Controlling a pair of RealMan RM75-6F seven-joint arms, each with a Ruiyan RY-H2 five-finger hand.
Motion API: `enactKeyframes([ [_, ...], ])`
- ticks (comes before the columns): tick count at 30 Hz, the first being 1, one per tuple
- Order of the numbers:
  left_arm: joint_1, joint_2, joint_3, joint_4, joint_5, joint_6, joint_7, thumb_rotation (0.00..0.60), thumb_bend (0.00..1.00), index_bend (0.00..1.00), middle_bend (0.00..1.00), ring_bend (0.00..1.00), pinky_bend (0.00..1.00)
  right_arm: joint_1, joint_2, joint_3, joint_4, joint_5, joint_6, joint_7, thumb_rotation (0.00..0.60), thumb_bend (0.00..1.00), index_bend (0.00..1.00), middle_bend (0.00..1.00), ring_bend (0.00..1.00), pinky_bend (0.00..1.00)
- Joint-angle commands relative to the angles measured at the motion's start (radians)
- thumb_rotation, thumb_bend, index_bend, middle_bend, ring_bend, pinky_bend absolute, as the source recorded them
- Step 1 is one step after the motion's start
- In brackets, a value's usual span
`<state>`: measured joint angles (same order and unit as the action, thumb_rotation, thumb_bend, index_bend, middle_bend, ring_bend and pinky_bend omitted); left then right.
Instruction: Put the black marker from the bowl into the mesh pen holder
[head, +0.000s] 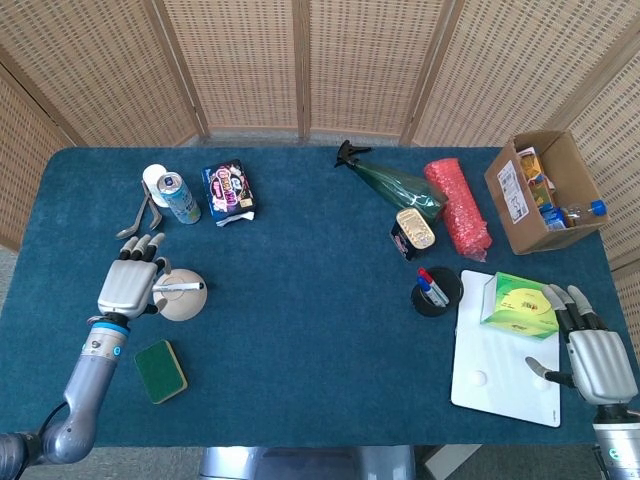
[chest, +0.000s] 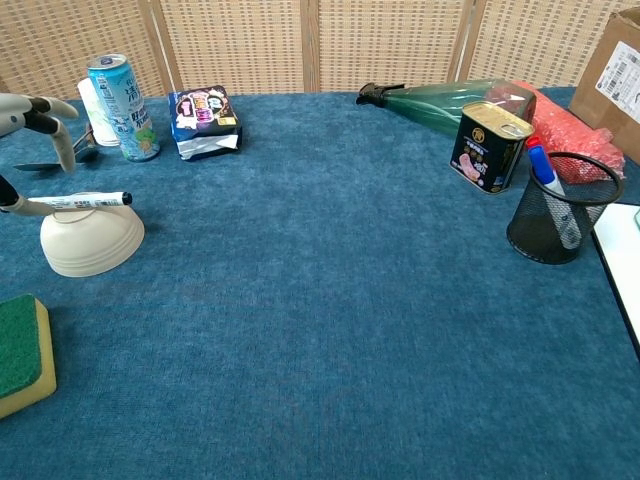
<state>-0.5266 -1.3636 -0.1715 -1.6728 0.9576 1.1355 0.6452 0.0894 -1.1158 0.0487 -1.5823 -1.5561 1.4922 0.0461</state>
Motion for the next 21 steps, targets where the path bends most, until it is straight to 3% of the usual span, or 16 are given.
enactKeyframes([
  [1, -0.008, -0.012, -0.001, 0.007, -0.011, 0.001, 0.000, 0.600, 0.27, 0.41, 0.00, 0.00, 0.02, 0.000, 0.001, 0.000, 0.000, 0.001, 0.000, 0.002, 0.600, 0.00, 0.00, 0.00, 0.00, 0.31],
  [21, -0.074, -0.082, -0.011, 0.051, -0.107, 0.008, 0.049, 0.600, 0.27, 0.42, 0.00, 0.00, 0.02, 0.002, 0.003, 0.002, 0.007, 0.011, -0.010, 0.020, 0.600, 0.00, 0.00, 0.00, 0.00, 0.31],
])
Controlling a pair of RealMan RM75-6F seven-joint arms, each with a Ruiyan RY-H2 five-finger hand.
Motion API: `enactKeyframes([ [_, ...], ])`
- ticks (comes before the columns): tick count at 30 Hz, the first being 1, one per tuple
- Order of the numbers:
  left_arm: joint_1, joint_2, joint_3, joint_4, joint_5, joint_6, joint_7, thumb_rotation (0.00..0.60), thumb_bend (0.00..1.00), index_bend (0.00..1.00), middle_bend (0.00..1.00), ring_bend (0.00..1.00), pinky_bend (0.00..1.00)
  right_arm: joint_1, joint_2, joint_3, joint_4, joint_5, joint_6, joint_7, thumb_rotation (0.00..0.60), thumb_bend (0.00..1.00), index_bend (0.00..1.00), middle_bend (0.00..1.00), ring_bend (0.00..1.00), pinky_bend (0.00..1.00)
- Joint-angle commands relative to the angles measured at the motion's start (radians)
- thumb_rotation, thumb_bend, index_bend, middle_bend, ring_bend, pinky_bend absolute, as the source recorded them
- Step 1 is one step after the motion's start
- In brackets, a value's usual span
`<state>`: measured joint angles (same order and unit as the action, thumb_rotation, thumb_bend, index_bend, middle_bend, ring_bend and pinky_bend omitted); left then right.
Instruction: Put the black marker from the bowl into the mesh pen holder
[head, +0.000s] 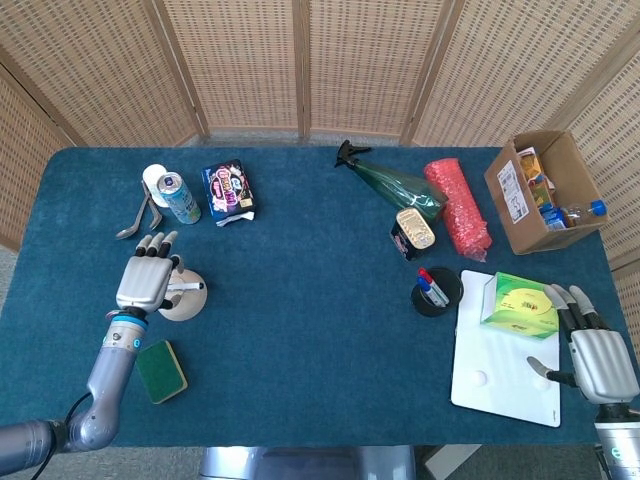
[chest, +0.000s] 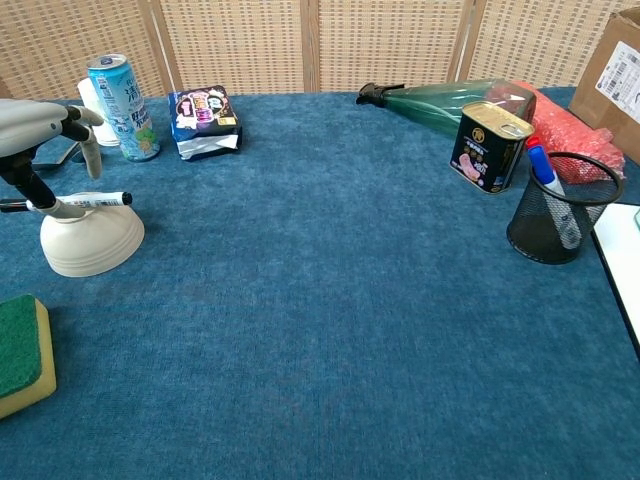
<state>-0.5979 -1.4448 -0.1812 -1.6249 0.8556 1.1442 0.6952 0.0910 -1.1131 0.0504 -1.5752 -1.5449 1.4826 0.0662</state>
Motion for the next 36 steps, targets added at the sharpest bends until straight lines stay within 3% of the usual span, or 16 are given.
enactKeyframes([
  [1, -0.007, -0.002, -0.002, 0.005, -0.010, -0.002, 0.000, 0.600, 0.27, 0.42, 0.00, 0.00, 0.02, 0.001, 0.000, 0.000, 0.001, 0.000, -0.002, 0.000, 0.600, 0.00, 0.00, 0.00, 0.00, 0.31],
  [23, -0.053, -0.045, 0.009, 0.008, -0.048, 0.012, 0.027, 0.600, 0.27, 0.47, 0.00, 0.00, 0.03, 0.003, 0.001, -0.001, 0.006, 0.005, -0.011, 0.017, 0.600, 0.00, 0.00, 0.00, 0.00, 0.31],
  [36, -0.077, -0.075, 0.015, 0.039, -0.058, 0.022, 0.057, 0.600, 0.35, 0.50, 0.00, 0.00, 0.06, 0.003, 0.002, -0.002, 0.007, 0.007, -0.015, 0.022, 0.600, 0.00, 0.00, 0.00, 0.00, 0.31],
])
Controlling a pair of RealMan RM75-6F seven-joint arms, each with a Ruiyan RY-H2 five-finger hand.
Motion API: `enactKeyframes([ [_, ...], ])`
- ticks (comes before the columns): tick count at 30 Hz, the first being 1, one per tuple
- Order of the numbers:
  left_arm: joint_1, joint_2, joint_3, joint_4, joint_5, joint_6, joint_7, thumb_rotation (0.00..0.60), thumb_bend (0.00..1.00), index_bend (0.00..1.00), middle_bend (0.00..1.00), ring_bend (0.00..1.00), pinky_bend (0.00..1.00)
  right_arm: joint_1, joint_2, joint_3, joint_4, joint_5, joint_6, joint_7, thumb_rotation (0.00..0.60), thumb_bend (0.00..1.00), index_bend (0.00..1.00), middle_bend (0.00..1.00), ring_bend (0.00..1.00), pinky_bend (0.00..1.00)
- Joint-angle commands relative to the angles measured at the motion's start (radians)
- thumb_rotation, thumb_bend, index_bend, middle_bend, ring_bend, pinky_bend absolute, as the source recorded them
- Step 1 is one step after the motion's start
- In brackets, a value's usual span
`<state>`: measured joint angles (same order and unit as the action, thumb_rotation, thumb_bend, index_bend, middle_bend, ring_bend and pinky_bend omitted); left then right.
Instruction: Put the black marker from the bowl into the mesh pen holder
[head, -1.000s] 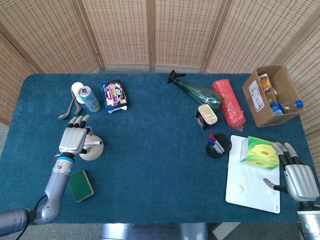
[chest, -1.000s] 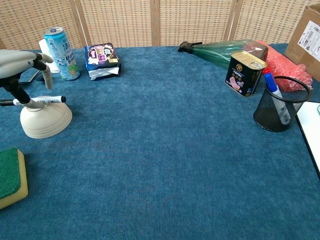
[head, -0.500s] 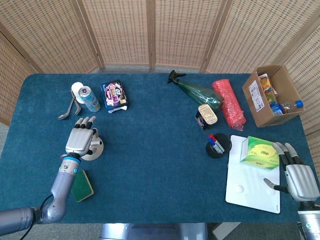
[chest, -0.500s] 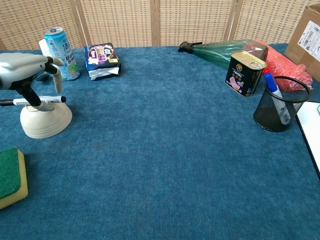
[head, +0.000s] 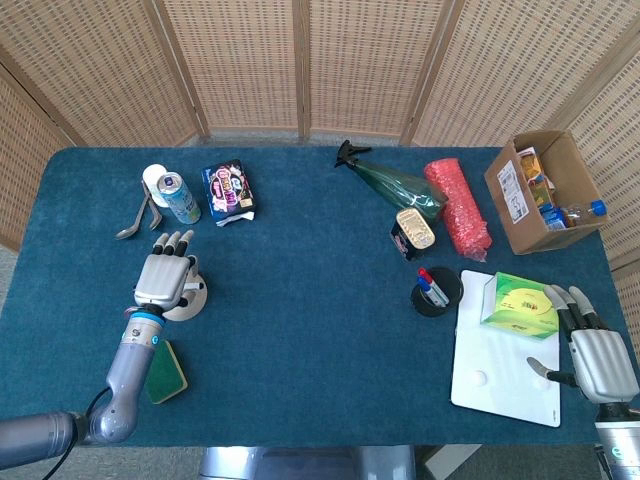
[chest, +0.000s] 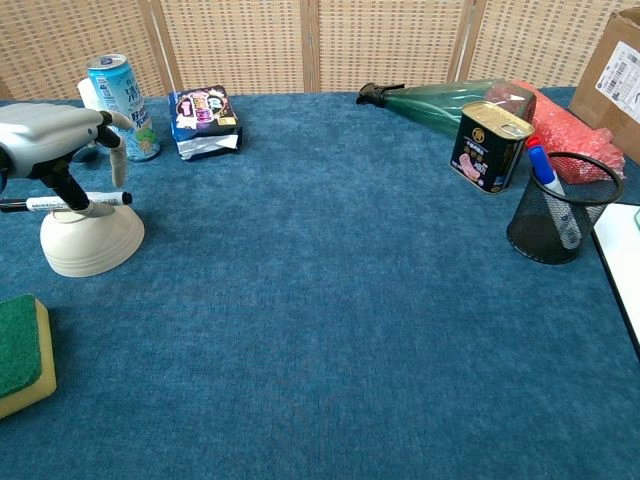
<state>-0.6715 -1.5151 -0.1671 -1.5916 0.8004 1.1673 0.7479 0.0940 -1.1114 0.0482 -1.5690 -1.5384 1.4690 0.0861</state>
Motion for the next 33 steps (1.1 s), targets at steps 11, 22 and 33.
enactKeyframes([
  [11, -0.013, -0.021, 0.003, 0.026, -0.007, 0.004, 0.001, 0.600, 0.39, 0.51, 0.00, 0.00, 0.06, 0.002, 0.000, 0.001, 0.004, 0.004, -0.006, 0.008, 0.600, 0.00, 0.00, 0.00, 0.00, 0.31],
  [22, -0.005, 0.019, -0.003, -0.028, 0.031, 0.028, -0.029, 0.600, 0.39, 0.53, 0.00, 0.00, 0.07, 0.004, -0.003, -0.001, 0.005, 0.004, -0.011, 0.005, 0.600, 0.00, 0.00, 0.00, 0.00, 0.31],
  [33, 0.019, 0.114, -0.009, -0.165, 0.090, 0.078, -0.055, 0.600, 0.39, 0.54, 0.00, 0.00, 0.08, 0.006, -0.006, -0.001, 0.009, 0.007, -0.015, 0.002, 0.600, 0.00, 0.00, 0.00, 0.00, 0.31],
])
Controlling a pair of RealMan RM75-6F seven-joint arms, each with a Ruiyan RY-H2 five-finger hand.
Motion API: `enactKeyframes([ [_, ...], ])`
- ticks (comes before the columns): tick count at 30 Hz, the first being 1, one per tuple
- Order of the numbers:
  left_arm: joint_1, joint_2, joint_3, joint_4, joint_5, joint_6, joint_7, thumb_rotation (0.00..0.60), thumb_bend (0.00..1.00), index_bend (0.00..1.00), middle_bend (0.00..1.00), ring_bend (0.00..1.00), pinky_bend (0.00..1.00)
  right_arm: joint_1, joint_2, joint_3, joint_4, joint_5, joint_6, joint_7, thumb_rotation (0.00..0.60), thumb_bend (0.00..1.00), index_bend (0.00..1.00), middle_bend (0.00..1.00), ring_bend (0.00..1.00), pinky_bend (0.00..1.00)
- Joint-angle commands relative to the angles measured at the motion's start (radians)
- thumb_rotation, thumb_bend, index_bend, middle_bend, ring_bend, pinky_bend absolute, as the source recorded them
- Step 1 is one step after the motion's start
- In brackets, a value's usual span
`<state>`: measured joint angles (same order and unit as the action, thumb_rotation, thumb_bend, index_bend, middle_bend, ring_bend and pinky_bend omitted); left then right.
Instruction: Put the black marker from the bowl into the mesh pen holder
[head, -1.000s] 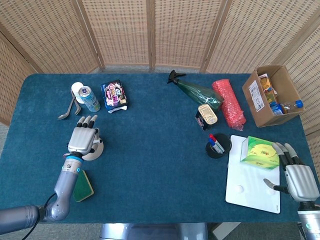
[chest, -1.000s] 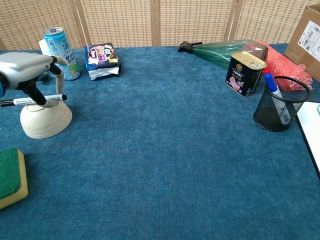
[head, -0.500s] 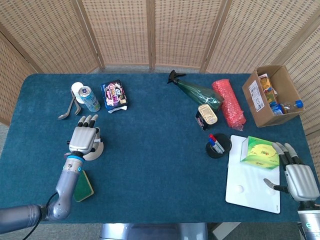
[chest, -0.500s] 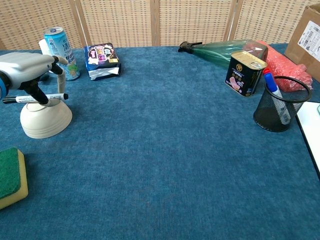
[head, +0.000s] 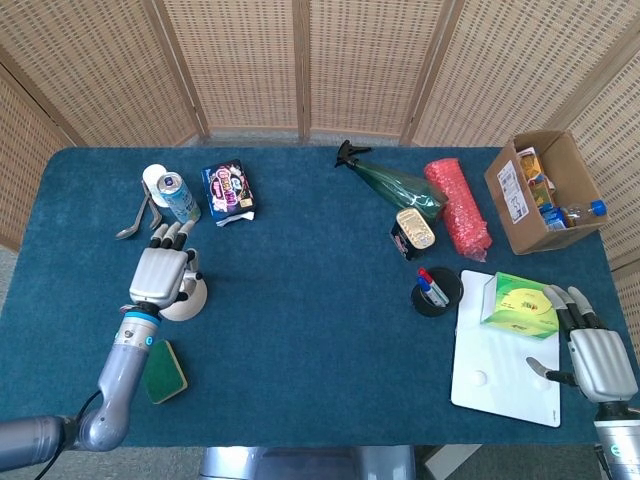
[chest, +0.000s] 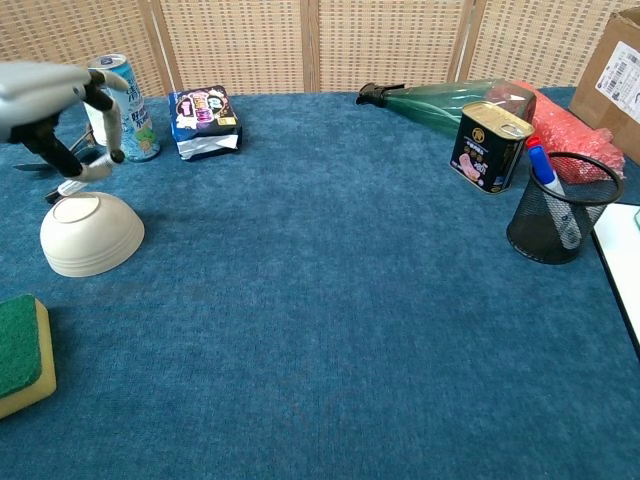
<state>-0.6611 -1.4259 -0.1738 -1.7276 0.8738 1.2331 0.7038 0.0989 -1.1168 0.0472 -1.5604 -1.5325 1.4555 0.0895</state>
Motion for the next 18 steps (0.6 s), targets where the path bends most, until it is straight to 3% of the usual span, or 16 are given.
enactKeyframes([
  [1, 0.012, 0.038, -0.003, -0.043, 0.025, 0.016, -0.019, 0.600, 0.39, 0.54, 0.00, 0.00, 0.08, 0.001, -0.002, -0.001, 0.001, 0.001, -0.003, -0.003, 0.600, 0.00, 0.00, 0.00, 0.00, 0.31],
  [10, 0.046, 0.128, -0.006, -0.127, 0.093, 0.032, -0.105, 0.600, 0.39, 0.54, 0.00, 0.00, 0.08, 0.004, -0.010, -0.003, 0.003, 0.000, -0.008, -0.009, 0.600, 0.00, 0.00, 0.00, 0.00, 0.31],
  [18, 0.077, 0.216, -0.015, -0.194, 0.156, 0.037, -0.197, 0.600, 0.39, 0.54, 0.00, 0.00, 0.08, 0.025, -0.006, -0.016, 0.009, -0.024, -0.048, 0.175, 0.600, 0.00, 0.00, 0.00, 0.00, 0.31],
])
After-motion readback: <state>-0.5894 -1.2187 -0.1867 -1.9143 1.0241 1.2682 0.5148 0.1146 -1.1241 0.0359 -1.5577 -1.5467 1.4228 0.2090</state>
